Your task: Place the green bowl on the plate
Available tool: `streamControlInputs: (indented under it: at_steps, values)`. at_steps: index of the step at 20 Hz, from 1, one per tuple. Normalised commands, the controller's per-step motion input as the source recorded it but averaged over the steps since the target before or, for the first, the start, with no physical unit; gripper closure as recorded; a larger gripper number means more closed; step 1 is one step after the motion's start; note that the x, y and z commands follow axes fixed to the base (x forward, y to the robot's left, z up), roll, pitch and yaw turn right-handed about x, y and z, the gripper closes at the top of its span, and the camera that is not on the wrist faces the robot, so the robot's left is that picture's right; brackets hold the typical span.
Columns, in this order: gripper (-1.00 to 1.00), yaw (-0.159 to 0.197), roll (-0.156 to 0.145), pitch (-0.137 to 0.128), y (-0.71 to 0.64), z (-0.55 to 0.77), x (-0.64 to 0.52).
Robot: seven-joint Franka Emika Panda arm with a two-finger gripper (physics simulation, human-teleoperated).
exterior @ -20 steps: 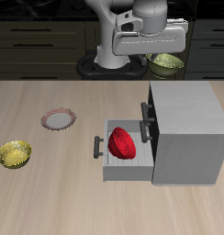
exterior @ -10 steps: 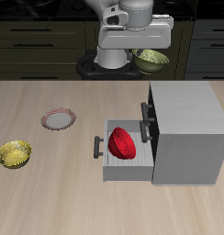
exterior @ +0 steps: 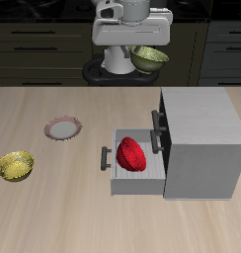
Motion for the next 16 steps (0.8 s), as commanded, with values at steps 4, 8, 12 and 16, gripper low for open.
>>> streamControlInputs:
  at_steps: [4,8,12,16]
  values:
    - [1.00,-0.010,-0.035,-0.011,-0.44,0.08,-0.12]
    - [1.00,0.001,-0.018,-0.017,-0.30,0.02,-0.13]
    - [1.00,-0.019,-0.030,-0.012,-0.41,0.01,-0.16]
    - [1.00,0.020,-0.026,-0.008,-0.29,-0.05,-0.10]
